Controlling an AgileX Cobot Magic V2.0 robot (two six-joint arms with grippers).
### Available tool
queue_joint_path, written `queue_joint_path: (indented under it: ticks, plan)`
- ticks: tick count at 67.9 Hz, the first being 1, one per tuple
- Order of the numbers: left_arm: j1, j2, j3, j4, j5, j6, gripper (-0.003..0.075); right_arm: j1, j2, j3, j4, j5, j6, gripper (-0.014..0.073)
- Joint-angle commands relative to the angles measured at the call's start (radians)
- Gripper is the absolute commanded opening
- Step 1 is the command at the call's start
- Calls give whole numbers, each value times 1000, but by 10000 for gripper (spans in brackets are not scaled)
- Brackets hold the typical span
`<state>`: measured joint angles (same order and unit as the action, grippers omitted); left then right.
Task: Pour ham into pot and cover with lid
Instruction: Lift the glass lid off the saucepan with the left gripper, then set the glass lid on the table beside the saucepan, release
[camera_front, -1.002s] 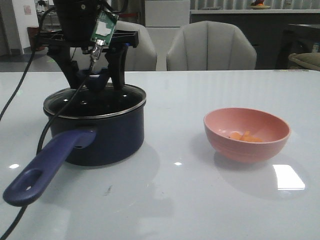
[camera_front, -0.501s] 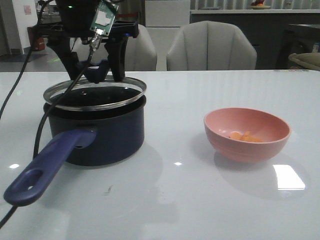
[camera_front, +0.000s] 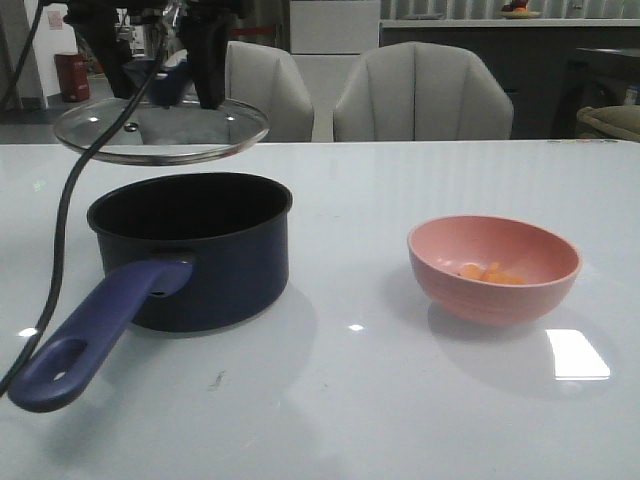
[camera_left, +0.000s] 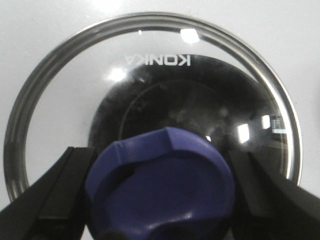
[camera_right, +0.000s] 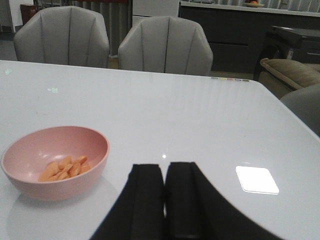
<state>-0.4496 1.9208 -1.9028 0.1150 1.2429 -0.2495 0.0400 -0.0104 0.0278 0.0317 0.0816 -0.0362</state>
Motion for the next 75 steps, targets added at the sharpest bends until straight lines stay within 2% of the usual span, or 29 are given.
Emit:
queue_joint_path:
  ticks: [1, 21, 33, 41, 50, 64, 75]
  plan:
    - [32, -93, -36, 30, -34, 26, 405, -7, -20, -6, -10, -82, 0, 163]
    - [192, -169, 8, 13, -10, 78, 405, -7, -20, -6, -10, -82, 0, 163]
    - [336, -226, 129, -60, -53, 170, 405, -7, -20, -6, -10, -82, 0, 163]
    - [431, -257, 250, -137, -138, 215, 405, -7, -20, -6, -10, -82, 0, 163]
    - [495, -277, 426, -145, -249, 226, 405, -7, -20, -6, -10, -82, 0, 163]
    - [508, -277, 673, -155, -462, 240, 404, -7, -20, -6, -10, -82, 0, 163]
    - [508, -262, 789, -176, -591, 240, 405, -7, -20, -6, -10, -82, 0, 163]
